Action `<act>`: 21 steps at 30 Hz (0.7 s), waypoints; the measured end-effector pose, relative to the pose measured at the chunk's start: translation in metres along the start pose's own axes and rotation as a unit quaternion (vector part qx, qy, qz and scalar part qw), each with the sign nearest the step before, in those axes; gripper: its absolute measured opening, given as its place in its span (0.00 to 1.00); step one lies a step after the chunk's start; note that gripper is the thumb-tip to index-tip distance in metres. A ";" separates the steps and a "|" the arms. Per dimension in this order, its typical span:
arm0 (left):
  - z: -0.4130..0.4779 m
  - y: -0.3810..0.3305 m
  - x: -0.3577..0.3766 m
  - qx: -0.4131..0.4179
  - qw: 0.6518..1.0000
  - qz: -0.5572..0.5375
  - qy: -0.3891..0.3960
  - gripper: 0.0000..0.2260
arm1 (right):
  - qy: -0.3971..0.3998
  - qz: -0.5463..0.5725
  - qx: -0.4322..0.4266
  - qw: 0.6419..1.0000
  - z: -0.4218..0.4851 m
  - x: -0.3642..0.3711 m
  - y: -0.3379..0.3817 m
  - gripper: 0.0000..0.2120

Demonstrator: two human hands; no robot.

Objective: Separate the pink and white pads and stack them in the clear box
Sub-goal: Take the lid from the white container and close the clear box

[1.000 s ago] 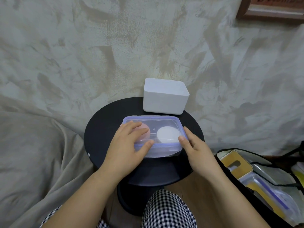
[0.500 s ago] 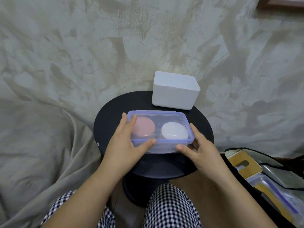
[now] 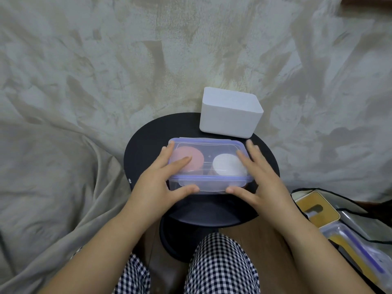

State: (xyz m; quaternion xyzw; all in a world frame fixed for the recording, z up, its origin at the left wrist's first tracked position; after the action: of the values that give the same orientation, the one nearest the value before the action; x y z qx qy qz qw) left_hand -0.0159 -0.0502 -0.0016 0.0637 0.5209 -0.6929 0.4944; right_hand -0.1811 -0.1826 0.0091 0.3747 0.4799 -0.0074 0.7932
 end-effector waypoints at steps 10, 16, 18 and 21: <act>-0.001 -0.008 0.005 0.085 0.981 0.171 -0.012 0.28 | -0.070 -0.063 -0.079 0.992 0.007 0.004 -0.005 0.30; -0.001 -0.005 0.004 0.079 0.985 0.150 -0.028 0.26 | -0.082 -0.081 -0.092 0.989 0.007 0.004 -0.004 0.27; -0.002 -0.005 0.004 0.074 0.987 0.140 -0.024 0.25 | -0.065 -0.069 -0.082 0.992 0.010 -0.001 -0.002 0.28; -0.003 -0.004 0.002 0.069 0.989 0.130 -0.013 0.23 | 0.014 -0.055 -0.038 0.998 0.027 -0.011 0.011 0.33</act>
State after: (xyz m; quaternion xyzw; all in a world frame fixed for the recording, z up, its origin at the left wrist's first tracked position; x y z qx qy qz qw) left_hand -0.0214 -0.0498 -0.0015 0.1561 0.4529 -0.6580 0.5810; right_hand -0.1631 -0.1948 0.0306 0.3176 0.5107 -0.0274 0.7985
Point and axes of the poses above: each hand's wrist, its own z-axis towards the middle knuckle, its own x-axis out of the palm, y = z × x, the point moved 5 cm from there along z, towards the middle knuckle, and after that the axes turned 4 degrees about x, right-handed, at the moved point
